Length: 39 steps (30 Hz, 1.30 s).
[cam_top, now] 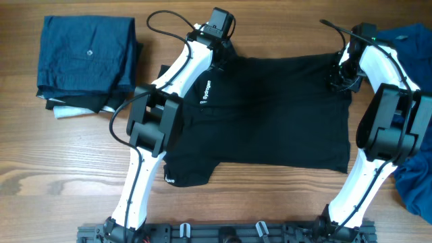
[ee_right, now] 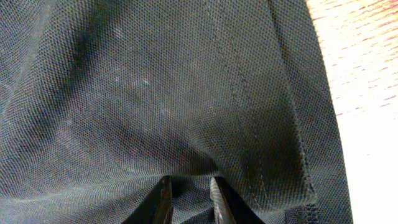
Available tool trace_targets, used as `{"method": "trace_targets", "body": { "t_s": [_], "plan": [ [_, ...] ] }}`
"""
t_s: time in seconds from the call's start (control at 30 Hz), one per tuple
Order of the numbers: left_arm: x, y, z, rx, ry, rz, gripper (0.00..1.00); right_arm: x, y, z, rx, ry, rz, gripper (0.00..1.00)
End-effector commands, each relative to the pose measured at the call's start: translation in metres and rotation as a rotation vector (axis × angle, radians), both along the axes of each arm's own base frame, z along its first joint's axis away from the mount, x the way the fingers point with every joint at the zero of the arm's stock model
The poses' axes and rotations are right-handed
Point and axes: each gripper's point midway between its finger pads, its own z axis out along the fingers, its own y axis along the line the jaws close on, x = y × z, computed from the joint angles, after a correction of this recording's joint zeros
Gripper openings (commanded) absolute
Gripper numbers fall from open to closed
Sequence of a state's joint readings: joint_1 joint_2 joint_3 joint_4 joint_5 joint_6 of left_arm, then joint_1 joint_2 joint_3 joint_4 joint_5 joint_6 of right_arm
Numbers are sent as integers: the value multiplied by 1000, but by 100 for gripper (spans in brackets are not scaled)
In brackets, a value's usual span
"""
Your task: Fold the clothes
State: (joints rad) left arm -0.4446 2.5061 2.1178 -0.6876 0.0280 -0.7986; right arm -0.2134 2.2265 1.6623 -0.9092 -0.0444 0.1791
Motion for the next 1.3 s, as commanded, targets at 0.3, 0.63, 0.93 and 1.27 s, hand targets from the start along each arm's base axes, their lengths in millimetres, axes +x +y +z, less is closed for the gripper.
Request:
{"method": "trace_targets", "body": {
  "t_s": [0.3, 0.63, 0.93, 1.27],
  "plan": [
    [21, 2, -7, -35, -65, 11, 4, -15, 0, -39, 19, 79, -16, 24],
    [47, -11, 7, -93, -192, 10, 12, -14, 0, -39, 19, 75, -16, 25],
    [68, -45, 28, -116, -418, -285, 24, -13, -1, -39, 17, 68, -16, 25],
    [65, 40, 171, -4, -494, -252, 52, -13, -1, -39, 18, 69, -16, 26]
  ]
}}
